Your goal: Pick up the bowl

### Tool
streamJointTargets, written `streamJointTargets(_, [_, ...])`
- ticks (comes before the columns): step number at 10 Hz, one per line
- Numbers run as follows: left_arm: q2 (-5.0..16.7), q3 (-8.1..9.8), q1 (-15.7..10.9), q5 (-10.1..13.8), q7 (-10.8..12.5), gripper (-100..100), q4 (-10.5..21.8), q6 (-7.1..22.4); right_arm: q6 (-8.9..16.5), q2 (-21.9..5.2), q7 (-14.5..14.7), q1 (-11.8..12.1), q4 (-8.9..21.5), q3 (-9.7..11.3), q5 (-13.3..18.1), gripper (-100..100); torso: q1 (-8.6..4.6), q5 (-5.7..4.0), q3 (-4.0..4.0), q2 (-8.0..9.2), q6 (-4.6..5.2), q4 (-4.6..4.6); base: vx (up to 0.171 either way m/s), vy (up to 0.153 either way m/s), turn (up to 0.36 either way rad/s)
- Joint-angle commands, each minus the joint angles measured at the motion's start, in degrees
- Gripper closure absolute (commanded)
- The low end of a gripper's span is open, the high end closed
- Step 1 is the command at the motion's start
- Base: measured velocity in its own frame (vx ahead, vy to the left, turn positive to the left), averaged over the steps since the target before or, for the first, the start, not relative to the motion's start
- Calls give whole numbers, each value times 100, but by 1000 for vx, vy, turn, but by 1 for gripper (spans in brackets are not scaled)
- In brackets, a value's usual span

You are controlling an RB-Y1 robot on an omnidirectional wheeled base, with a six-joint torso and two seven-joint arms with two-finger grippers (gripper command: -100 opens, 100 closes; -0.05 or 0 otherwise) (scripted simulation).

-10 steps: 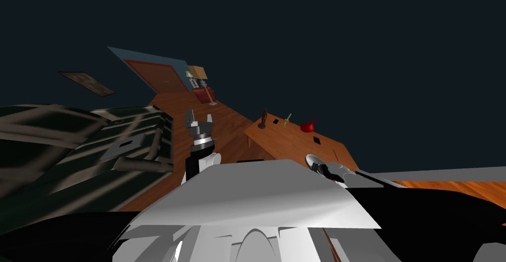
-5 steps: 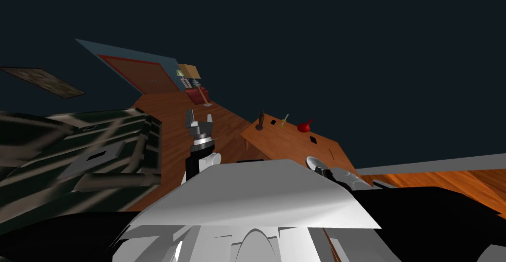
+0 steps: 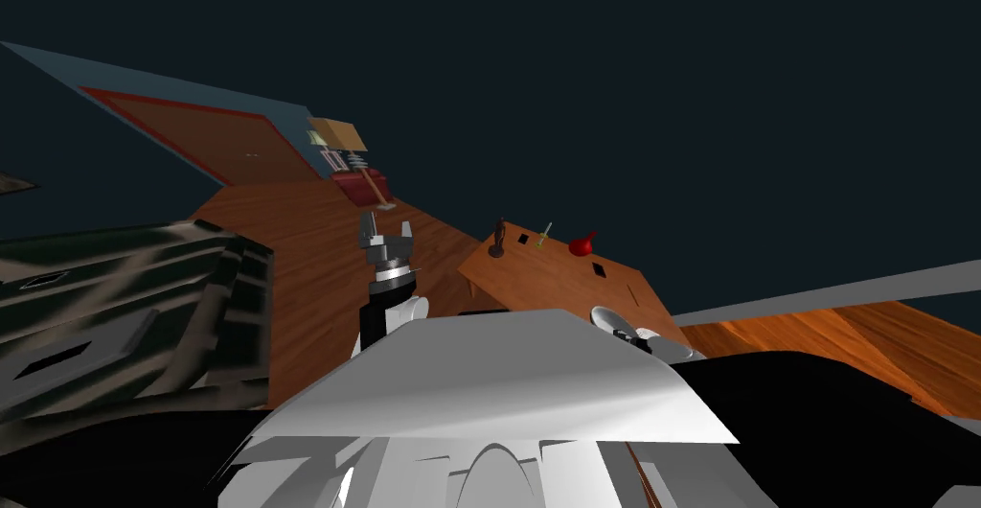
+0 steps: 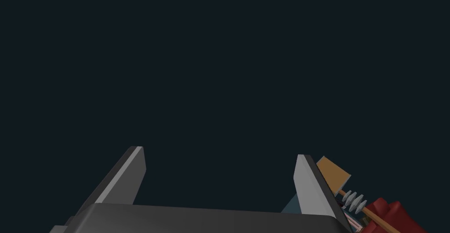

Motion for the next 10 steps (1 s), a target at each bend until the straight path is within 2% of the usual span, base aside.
streamJointTargets(1, [0, 0, 0, 0, 0, 0, 0, 0, 96, -28, 50, 286, -286, -103, 51, 100, 0, 0, 0, 0, 0, 0, 125, -17, -90])
streamJointTargets(2, [0, -1, -1, 0, 0, 0, 0, 0, 96, -28, 50, 290, -441, -103, 51, 100, 8, -3, 5, 9, -9, 3, 46, -6, 22])
streamJointTargets(3, [0, -1, -2, 0, 0, 0, 0, 0, 274, -126, 93, 549, -707, -282, 162, 100, 14, -10, 18, 27, -20, 13, 110, -22, -166])
streamJointTargets(4, [0, 0, -1, 0, 0, 0, 0, 0, 274, -126, 93, 679, -904, -282, 162, 100, 8, -7, 13, 17, -7, 10, 118, -13, -119])
streamJointTargets(5, [0, -1, -1, 0, 0, 0, 0, 0, 453, -224, 136, 892, -1118, -461, 273, 100, 11, -10, 12, 16, -12, 11, 153, -10, -186])
streamJointTargets(6, [0, 0, 0, 0, 0, 0, 0, 0, 453, -224, 136, 1048, -1258, -461, 273, 100, 11, -3, 8, 5, -9, 11, 126, -18, -99])
streamJointTargets(7, [0, -1, -1, 0, 0, 0, 0, 0, 453, -224, 136, 1068, -1393, -461, 273, 100, 11, -3, 11, 12, -12, 12, 46, -16, 7])
streamJointTargets(8, [0, -1, -2, 0, 0, 0, 0, 0, 631, -322, 180, 1312, -1580, -641, 384, 100, 12, -7, 23, 32, -18, 18, 105, -5, -162])
streamJointTargets(9, [0, 0, -1, 0, 0, 0, 0, 0, 631, -322, 180, 1448, -1700, -641, 384, 100, 15, 1, 19, 24, -5, 15, 109, -17, -126])
streamJointTargets(10, [0, -1, -2, 0, 0, 0, 0, 0, 631, -322, 180, 1457, -1869, -641, 384, 100, 14, 0, 18, 25, -7, 14, 48, -13, -8])
